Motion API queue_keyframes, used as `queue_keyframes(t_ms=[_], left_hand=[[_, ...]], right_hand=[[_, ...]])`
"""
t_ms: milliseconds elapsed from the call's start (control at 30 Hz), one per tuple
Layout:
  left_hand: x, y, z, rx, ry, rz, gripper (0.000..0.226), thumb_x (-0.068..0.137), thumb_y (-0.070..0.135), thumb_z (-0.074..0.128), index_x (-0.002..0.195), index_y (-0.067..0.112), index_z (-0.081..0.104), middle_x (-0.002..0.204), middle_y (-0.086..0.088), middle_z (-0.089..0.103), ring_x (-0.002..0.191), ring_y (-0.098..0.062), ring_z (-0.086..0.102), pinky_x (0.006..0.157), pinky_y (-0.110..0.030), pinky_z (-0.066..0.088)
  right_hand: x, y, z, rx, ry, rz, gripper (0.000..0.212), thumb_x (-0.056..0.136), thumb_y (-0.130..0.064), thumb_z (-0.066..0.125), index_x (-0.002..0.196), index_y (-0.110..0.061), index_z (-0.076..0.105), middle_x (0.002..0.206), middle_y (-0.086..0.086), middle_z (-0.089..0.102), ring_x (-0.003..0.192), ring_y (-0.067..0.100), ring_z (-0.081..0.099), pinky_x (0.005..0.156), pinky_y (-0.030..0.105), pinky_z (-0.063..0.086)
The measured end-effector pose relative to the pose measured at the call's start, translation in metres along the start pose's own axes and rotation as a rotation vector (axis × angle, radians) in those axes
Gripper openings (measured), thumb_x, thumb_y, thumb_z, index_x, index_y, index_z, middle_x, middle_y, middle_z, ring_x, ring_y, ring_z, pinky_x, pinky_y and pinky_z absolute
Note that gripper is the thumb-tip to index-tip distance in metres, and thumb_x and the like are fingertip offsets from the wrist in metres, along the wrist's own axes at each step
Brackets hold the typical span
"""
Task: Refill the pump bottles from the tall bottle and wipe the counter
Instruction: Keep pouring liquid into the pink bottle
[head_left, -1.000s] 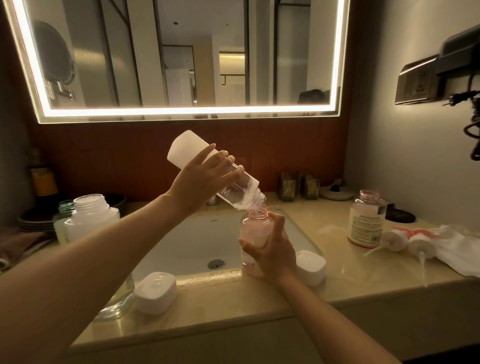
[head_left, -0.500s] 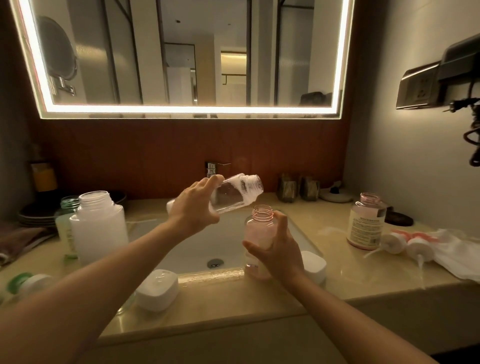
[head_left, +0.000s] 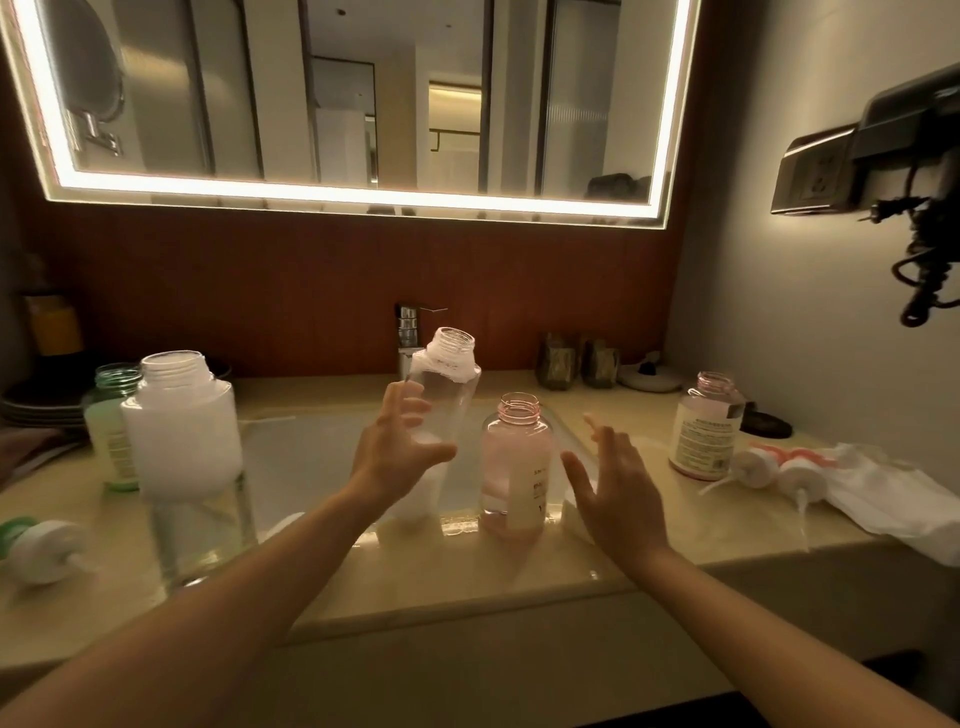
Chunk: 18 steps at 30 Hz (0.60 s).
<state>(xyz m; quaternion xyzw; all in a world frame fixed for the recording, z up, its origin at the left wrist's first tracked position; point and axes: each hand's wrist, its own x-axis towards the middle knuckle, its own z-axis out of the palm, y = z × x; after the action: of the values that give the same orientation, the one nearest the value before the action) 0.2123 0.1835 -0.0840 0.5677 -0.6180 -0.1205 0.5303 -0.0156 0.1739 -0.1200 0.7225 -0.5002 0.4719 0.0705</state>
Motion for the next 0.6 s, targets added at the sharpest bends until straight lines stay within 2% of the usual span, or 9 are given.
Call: queue_keyframes(t_ms=[100,267,467,600], left_hand=[[-0.006,-0.001,0.005,-0.067,0.035,-0.045,0.069,0.063,0.018,0.082,0.12,0.017,0.041,0.107,0.002,0.055,0.095,-0.017,0.055,0.08,-0.03,0.046],[-0.012,0.0,0.008,-0.068,0.057,-0.05,0.072,0.065,0.021,0.082,0.122,0.015,0.039,0.106,0.002,0.053,0.095,-0.018,0.055,0.085,-0.036,0.05],[-0.013,0.019,-0.001,-0.104,0.164,0.017,0.069,0.064,0.023,0.082,0.12,0.014,0.042,0.105,0.003,0.056,0.096,-0.019,0.059,0.085,-0.04,0.051],[-0.008,0.061,-0.011,-0.145,0.246,0.152,0.07,0.064,0.033,0.08,0.12,0.014,0.042,0.106,0.005,0.055,0.092,-0.015,0.06,0.078,-0.027,0.051]], right_hand=[[-0.009,0.015,-0.007,-0.129,-0.167,0.03,0.065,0.085,-0.053,0.051,0.136,-0.015,0.039,0.128,0.008,0.053,0.11,0.022,0.055,0.081,0.028,0.047],[-0.016,0.019,-0.009,-0.196,-0.356,0.109,0.066,0.083,-0.055,0.054,0.138,-0.026,0.032,0.134,0.003,0.046,0.117,0.02,0.047,0.092,0.033,0.045],[-0.015,0.02,-0.008,-0.147,-0.407,0.199,0.059,0.084,-0.05,0.055,0.134,-0.025,0.037,0.13,0.004,0.049,0.115,0.021,0.048,0.091,0.036,0.045],[-0.009,0.028,-0.016,-0.13,-0.383,0.221,0.06,0.082,-0.047,0.059,0.134,-0.024,0.037,0.126,0.005,0.05,0.112,0.022,0.049,0.085,0.032,0.044]])
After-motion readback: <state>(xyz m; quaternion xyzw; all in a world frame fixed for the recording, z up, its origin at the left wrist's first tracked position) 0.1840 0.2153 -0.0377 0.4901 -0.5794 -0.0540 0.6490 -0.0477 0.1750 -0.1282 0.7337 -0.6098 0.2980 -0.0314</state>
